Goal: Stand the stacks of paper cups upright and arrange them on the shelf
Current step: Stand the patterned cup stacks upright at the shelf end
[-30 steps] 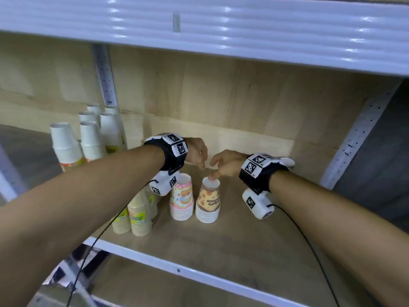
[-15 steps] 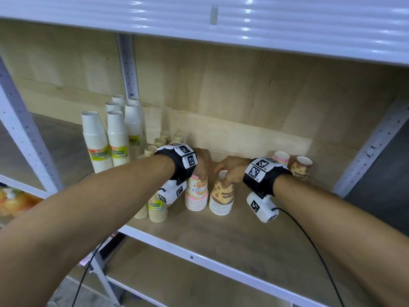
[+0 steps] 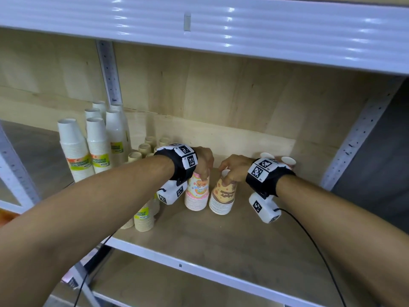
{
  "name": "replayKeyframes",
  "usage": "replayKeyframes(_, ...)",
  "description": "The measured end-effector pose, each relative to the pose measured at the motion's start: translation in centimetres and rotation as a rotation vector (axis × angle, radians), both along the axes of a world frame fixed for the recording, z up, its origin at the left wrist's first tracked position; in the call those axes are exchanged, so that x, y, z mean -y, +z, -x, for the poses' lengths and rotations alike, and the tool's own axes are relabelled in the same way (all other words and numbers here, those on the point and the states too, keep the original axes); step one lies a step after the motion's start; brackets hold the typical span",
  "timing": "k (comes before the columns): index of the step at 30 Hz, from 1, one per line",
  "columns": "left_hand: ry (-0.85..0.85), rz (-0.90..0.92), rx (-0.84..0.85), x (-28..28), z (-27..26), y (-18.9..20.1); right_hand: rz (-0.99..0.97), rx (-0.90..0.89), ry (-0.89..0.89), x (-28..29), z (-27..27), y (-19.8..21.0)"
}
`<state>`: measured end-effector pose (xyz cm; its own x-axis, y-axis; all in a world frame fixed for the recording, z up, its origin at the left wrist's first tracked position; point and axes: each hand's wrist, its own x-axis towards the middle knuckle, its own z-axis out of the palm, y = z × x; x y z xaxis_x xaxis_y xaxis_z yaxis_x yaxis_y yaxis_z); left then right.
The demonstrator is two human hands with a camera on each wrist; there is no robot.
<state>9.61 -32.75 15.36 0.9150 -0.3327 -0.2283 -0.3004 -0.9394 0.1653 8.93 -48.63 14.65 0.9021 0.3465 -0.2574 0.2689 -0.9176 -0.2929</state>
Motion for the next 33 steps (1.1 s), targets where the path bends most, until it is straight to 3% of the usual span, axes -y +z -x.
replayKeyframes(19, -0.214, 0.16, 0.107, 13.3, -4.7, -0.6, 0.018, 0.161, -0.36, 14.4, -1.6, 0.7)
replayKeyframes(33, -0.261, 0.189, 0.09, 17.1, -6.1, -2.5, -0.028, 0.174, -0.402, 16.8, -2.8, -1.1)
